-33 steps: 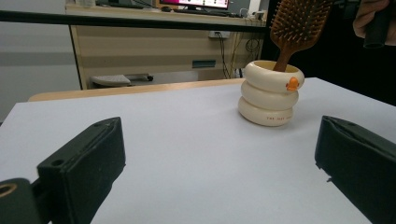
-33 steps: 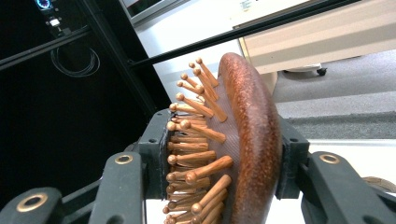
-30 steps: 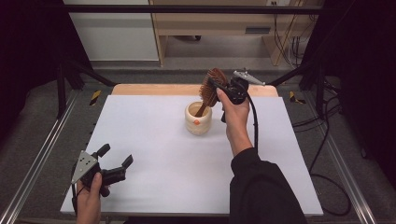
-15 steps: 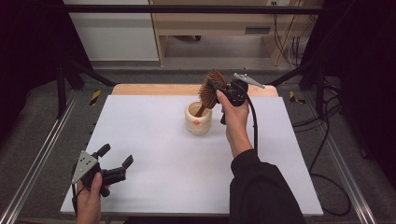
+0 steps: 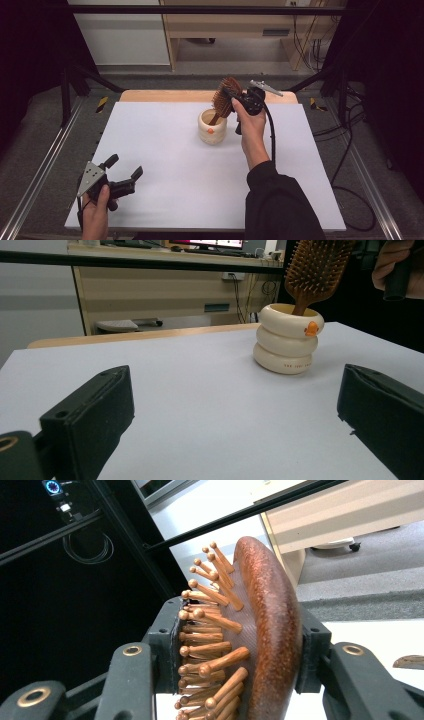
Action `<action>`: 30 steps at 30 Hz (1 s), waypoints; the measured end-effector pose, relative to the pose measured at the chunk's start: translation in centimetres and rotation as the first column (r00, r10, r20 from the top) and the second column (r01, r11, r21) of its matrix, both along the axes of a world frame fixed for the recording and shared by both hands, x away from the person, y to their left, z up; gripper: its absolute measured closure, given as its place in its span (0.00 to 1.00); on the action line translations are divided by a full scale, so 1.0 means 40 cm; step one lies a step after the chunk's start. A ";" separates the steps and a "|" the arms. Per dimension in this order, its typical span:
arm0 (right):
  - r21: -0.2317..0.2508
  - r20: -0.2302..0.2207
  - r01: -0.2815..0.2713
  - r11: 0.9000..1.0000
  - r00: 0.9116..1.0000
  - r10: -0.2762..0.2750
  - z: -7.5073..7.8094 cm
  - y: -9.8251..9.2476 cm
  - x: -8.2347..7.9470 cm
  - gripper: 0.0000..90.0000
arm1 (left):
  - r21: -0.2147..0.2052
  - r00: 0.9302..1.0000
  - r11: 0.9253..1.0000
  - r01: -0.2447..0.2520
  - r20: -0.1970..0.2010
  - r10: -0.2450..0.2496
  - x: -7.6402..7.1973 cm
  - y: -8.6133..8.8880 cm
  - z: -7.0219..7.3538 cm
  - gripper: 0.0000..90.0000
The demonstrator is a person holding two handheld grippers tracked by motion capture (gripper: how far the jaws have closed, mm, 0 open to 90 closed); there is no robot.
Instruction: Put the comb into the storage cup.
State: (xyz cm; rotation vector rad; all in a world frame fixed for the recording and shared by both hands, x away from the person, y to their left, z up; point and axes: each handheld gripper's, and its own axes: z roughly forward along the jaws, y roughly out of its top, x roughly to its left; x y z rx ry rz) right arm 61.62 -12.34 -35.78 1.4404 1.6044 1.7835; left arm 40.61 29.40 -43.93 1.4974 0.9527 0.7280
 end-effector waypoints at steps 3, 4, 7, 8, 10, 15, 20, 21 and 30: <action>0.015 -0.008 -0.001 1.000 1.000 0.001 -0.005 -0.001 0.001 0.56 | 0.002 1.000 1.000 0.003 0.000 -0.003 0.000 -0.001 0.000 0.02; 0.014 -0.008 -0.002 1.000 1.000 0.002 -0.006 -0.001 0.001 0.56 | 0.002 1.000 1.000 0.003 0.001 -0.003 0.000 -0.001 0.000 0.02; 0.017 -0.012 -0.003 1.000 1.000 0.003 -0.008 0.000 0.002 0.56 | 0.002 1.000 1.000 0.003 0.000 -0.003 0.000 -0.001 0.000 0.02; 0.013 -0.008 -0.004 1.000 1.000 0.004 -0.009 0.001 0.002 0.56 | 0.002 1.000 1.000 0.003 0.000 -0.003 0.000 -0.001 0.000 0.02; 0.012 -0.007 -0.006 1.000 1.000 0.006 -0.009 0.001 0.003 0.56 | 0.002 1.000 1.000 0.003 -0.001 -0.003 0.000 -0.001 0.000 0.02; 0.014 -0.013 -0.005 1.000 1.000 0.005 -0.010 0.000 0.003 0.56 | 0.002 1.000 1.000 0.003 -0.002 -0.003 0.000 -0.001 -0.001 0.02; 0.013 -0.015 -0.006 1.000 1.000 0.006 -0.012 0.000 0.003 0.56 | 0.003 1.000 1.000 0.004 -0.001 -0.004 0.000 -0.001 0.000 0.02; 0.016 -0.016 -0.007 1.000 1.000 0.007 -0.012 0.000 0.003 0.56 | 0.002 1.000 1.000 0.004 0.000 -0.004 0.000 -0.001 0.000 0.02; 0.028 -0.022 -0.003 1.000 1.000 0.004 -0.021 -0.002 0.004 0.55 | 0.001 1.000 1.000 0.004 -0.003 -0.004 0.000 -0.001 -0.001 0.02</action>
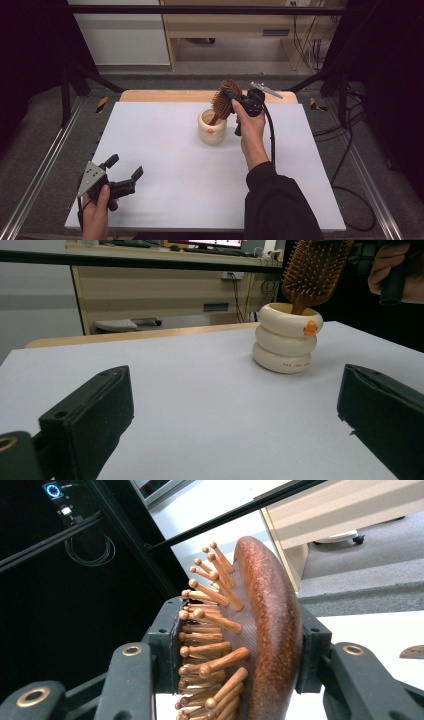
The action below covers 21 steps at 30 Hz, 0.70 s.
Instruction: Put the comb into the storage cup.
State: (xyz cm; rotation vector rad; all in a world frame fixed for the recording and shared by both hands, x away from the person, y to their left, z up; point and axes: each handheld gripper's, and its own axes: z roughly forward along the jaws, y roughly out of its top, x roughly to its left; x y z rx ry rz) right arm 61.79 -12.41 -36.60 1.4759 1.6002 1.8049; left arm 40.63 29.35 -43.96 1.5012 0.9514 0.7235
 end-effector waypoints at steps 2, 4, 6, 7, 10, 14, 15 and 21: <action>0.003 -0.003 -0.001 1.000 1.000 0.001 -0.002 0.000 0.000 0.55 | 0.001 1.000 1.000 0.001 0.001 -0.001 0.000 0.000 0.000 0.02; 0.001 -0.003 0.000 1.000 1.000 0.000 -0.004 0.000 0.001 0.55 | 0.000 1.000 1.000 0.000 0.000 0.000 0.000 0.001 0.000 0.02; 0.003 -0.003 0.000 1.000 1.000 0.000 -0.006 0.000 0.001 0.56 | -0.001 1.000 1.000 -0.001 0.001 0.001 0.000 0.001 0.000 0.02; 0.003 -0.004 -0.001 1.000 1.000 0.001 -0.006 0.000 0.002 0.56 | -0.001 1.000 1.000 -0.001 0.001 0.001 0.000 0.001 0.000 0.02; 0.004 -0.007 -0.003 1.000 1.000 0.003 -0.007 0.000 0.002 0.55 | -0.002 1.000 1.000 0.001 -0.001 -0.001 0.000 0.000 0.000 0.02; 0.007 -0.007 -0.004 1.000 1.000 0.004 -0.007 0.001 0.002 0.55 | -0.001 1.000 1.000 0.001 0.000 -0.001 0.000 -0.001 0.000 0.02; 0.007 -0.007 -0.004 1.000 1.000 0.004 -0.007 0.001 0.002 0.55 | -0.002 1.000 1.000 0.001 0.000 -0.001 0.000 0.000 0.000 0.02; 0.015 -0.012 -0.004 1.000 1.000 0.004 -0.009 -0.001 0.003 0.55 | -0.003 1.000 1.000 0.001 0.001 -0.001 0.000 0.000 0.000 0.02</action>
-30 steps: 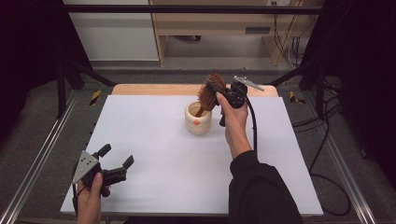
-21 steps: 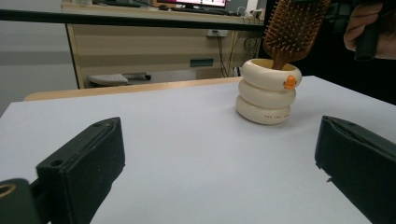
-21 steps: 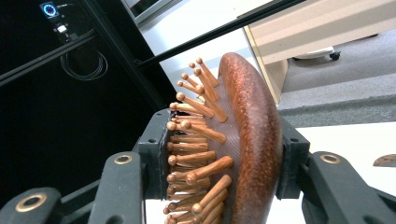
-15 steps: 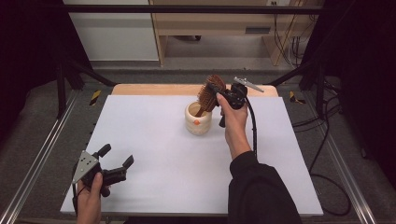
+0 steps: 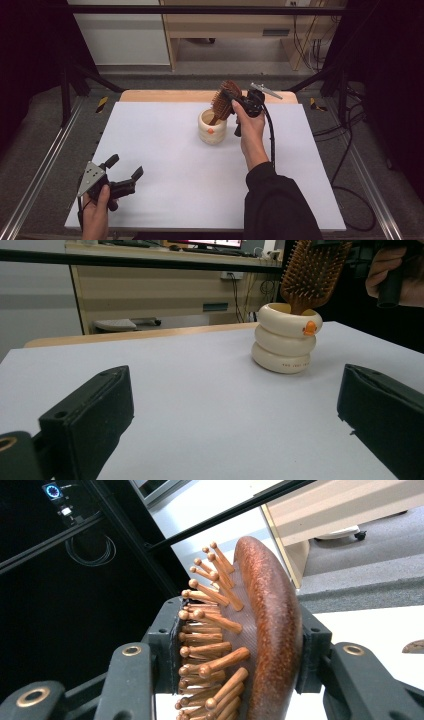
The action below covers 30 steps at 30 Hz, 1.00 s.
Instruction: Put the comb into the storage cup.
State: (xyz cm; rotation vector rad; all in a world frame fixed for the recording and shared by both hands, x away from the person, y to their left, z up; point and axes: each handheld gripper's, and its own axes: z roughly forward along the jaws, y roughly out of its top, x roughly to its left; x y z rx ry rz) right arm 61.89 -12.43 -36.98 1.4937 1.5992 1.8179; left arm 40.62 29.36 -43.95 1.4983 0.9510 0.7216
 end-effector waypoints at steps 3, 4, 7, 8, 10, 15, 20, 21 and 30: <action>0.001 -0.002 0.001 1.000 1.000 -0.001 -0.003 0.000 0.000 0.55 | -0.001 1.000 1.000 0.001 -0.002 -0.001 0.000 0.000 0.000 0.02; 0.002 -0.003 0.000 1.000 1.000 0.000 -0.004 0.000 0.000 0.55 | -0.001 1.000 1.000 0.001 -0.001 -0.001 0.000 0.000 0.000 0.02; 0.001 -0.005 -0.001 1.000 1.000 0.001 -0.007 0.000 0.000 0.55 | -0.001 1.000 1.000 0.001 -0.002 -0.001 0.000 0.000 0.000 0.02; 0.003 -0.005 0.000 1.000 1.000 0.000 -0.007 0.000 0.000 0.55 | -0.001 1.000 1.000 0.001 -0.002 -0.001 0.000 0.000 0.000 0.02; 0.006 -0.007 0.000 1.000 1.000 0.000 -0.010 0.000 0.000 0.55 | 0.000 1.000 1.000 0.001 -0.002 -0.001 0.000 0.000 0.000 0.02; 0.011 -0.010 0.002 1.000 1.000 -0.002 -0.014 -0.001 0.001 0.55 | -0.001 1.000 1.000 0.001 -0.002 -0.001 0.000 0.000 0.000 0.02; 0.013 -0.014 -0.003 1.000 1.000 0.003 -0.016 0.000 0.001 0.55 | -0.001 1.000 1.000 0.002 -0.002 -0.002 0.000 -0.001 0.000 0.02; 0.013 -0.014 -0.002 1.000 1.000 0.003 -0.016 0.000 0.001 0.55 | -0.001 1.000 1.000 0.003 -0.002 -0.003 0.000 -0.001 0.000 0.02; 0.021 -0.019 -0.002 1.000 1.000 0.003 -0.017 -0.003 0.002 0.55 | 0.008 1.000 1.000 -0.002 0.003 0.002 -0.001 -0.002 0.001 0.02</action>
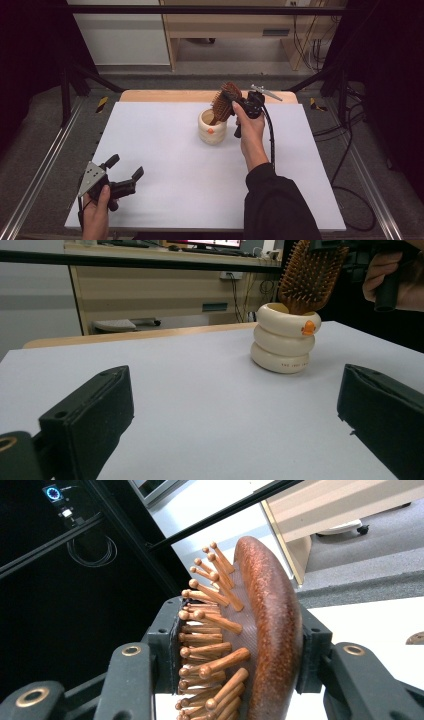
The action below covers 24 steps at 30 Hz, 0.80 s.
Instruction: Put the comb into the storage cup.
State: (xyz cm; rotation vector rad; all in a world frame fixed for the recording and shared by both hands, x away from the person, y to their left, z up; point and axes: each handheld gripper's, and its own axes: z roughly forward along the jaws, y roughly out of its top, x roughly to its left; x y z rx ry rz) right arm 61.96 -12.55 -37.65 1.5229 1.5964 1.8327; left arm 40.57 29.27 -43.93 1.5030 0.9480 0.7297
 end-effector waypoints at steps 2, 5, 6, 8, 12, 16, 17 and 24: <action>0.000 0.001 0.000 1.000 1.000 0.000 -0.001 0.000 0.000 0.55 | -0.006 1.000 1.000 0.005 -0.003 -0.005 0.000 -0.001 -0.001 0.02; 0.001 0.000 0.001 1.000 1.000 -0.001 -0.001 -0.001 0.001 0.55 | -0.007 1.000 1.000 0.004 -0.003 -0.004 0.001 0.000 -0.001 0.02; 0.002 0.000 0.001 1.000 1.000 -0.001 -0.002 -0.002 0.001 0.55 | -0.007 1.000 1.000 0.005 -0.003 -0.005 0.001 0.000 -0.001 0.02; 0.003 0.000 -0.002 1.000 1.000 0.002 -0.001 -0.002 0.001 0.55 | -0.007 1.000 1.000 0.005 -0.003 -0.005 0.001 -0.001 -0.001 0.02; 0.009 -0.006 0.000 1.000 1.000 0.000 -0.001 -0.003 0.002 0.55 | -0.006 1.000 1.000 0.005 -0.005 -0.005 0.001 -0.002 -0.001 0.02; 0.010 -0.006 -0.001 1.000 1.000 0.001 -0.002 -0.004 0.003 0.55 | -0.006 1.000 1.000 0.005 -0.004 -0.005 0.001 -0.001 -0.001 0.02; 0.010 -0.008 -0.001 1.000 1.000 0.001 -0.002 -0.004 0.003 0.54 | -0.006 1.000 1.000 0.005 -0.004 -0.005 0.001 -0.001 -0.001 0.02; 0.013 -0.011 -0.004 1.000 1.000 0.004 -0.002 -0.005 0.006 0.54 | -0.003 1.000 1.000 0.009 -0.008 -0.009 0.001 -0.003 -0.001 0.02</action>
